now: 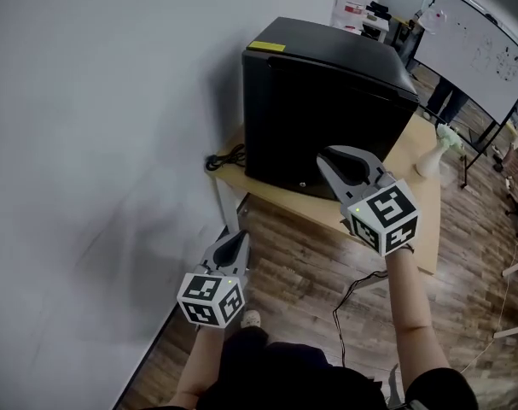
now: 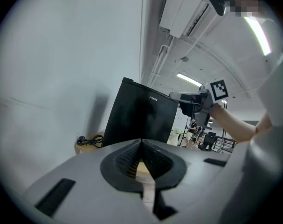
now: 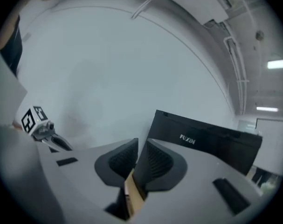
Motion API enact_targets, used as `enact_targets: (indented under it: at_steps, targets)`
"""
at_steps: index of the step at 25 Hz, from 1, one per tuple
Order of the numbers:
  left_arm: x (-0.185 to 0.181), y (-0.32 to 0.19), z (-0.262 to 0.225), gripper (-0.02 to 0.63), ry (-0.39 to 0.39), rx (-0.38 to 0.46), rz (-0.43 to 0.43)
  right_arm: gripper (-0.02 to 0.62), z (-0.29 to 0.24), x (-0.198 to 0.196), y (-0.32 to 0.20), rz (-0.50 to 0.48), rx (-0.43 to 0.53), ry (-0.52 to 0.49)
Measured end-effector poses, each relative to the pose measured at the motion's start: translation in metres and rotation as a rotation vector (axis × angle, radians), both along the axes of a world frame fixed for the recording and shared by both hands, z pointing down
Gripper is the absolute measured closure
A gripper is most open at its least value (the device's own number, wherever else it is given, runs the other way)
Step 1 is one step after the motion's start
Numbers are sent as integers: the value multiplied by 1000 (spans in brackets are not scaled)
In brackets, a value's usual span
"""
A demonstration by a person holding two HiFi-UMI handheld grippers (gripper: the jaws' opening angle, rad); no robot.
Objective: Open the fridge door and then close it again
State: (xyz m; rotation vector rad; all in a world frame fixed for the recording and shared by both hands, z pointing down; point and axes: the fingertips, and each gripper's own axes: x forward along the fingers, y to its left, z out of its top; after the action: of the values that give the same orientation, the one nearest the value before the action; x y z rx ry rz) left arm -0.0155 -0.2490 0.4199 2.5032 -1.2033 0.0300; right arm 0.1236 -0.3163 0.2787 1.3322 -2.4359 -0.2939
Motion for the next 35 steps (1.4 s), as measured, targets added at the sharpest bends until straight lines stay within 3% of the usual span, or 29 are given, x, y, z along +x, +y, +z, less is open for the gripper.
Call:
enact_targets:
  at_steps: [3, 17, 29, 35]
  targets:
    - [1, 10, -7, 600, -1, 16, -1, 576, 3, 0, 29, -22, -44, -167]
    - [9, 66, -15, 600, -5, 37, 25, 606, 35, 7, 138, 100, -30, -582]
    - [13, 79, -4, 600, -34, 60, 36, 606, 108, 22, 167, 270, -80, -570]
    - [10, 84, -3, 600, -32, 63, 31, 606, 114, 19, 173, 281, -98, -573]
